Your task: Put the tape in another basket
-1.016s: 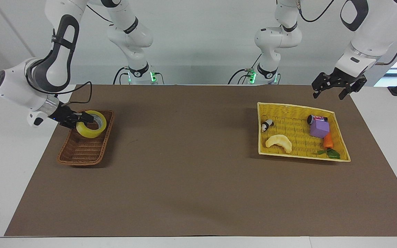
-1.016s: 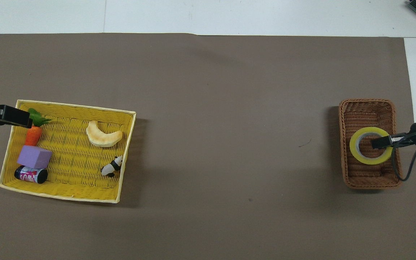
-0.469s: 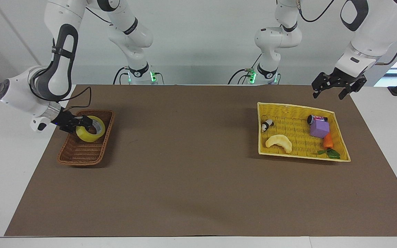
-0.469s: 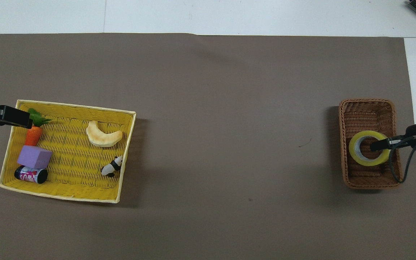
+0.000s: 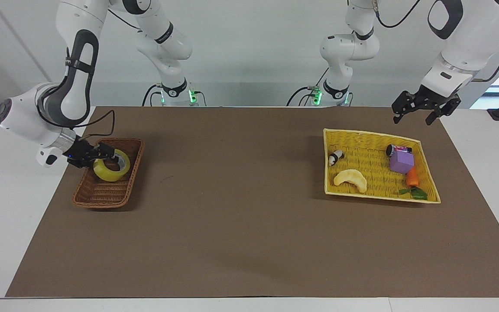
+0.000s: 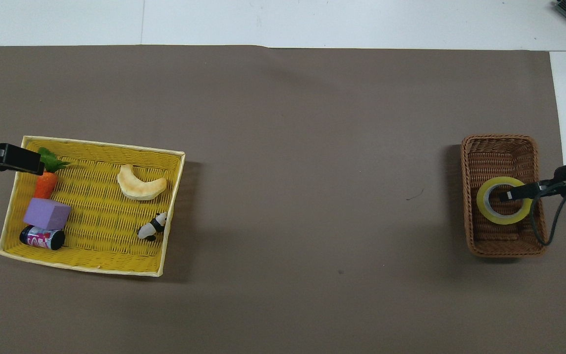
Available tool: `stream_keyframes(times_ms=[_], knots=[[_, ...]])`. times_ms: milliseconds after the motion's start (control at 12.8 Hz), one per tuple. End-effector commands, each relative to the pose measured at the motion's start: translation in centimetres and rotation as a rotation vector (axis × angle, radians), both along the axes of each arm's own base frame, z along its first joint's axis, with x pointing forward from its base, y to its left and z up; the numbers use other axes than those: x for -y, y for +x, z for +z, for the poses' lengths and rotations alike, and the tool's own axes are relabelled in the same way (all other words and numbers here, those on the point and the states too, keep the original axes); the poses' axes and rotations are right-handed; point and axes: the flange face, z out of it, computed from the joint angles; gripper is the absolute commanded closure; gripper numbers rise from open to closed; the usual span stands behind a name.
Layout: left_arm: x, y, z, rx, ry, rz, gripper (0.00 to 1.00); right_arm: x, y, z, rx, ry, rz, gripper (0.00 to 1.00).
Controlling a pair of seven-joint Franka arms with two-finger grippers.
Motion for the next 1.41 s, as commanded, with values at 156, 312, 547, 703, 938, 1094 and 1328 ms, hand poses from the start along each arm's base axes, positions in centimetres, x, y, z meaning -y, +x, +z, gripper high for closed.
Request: stream_keyframes(times_ms=[156, 312, 547, 703, 938, 1094, 1328], knots=[[-0.3, 0.0, 0.3, -0.01, 0.011, -0.007, 0.0, -3.2, 4.1, 5.6, 0.076, -0.064, -0.033, 0.0], [-0.3, 0.0, 0.3, -0.01, 0.011, -0.007, 0.0, -6.5, 6.1, 8.5, 0.103, -0.146, -0.037, 0.0], [-0.3, -0.1, 0.4, -0.009, 0.011, -0.007, 0.0, -10.8, 7.7, 12.1, 0.107, -0.299, -0.117, 0.0], [-0.3, 0.0, 0.3, -0.01, 0.011, -0.007, 0.0, -13.6, 7.6, 13.8, 0.111, -0.348, -0.159, 0.0], [-0.3, -0.1, 0.4, -0.009, 0.011, -0.007, 0.0, -15.6, 5.6, 18.2, 0.105, -0.374, -0.239, 0.0], [-0.3, -0.1, 0.4, -0.009, 0.011, -0.007, 0.0, -16.5, 3.5, 22.3, 0.093, -0.377, -0.269, 0.0], [-0.3, 0.0, 0.3, -0.01, 0.011, -0.007, 0.0, -15.9, 1.4, 27.3, 0.048, -0.379, -0.275, 0.0]])
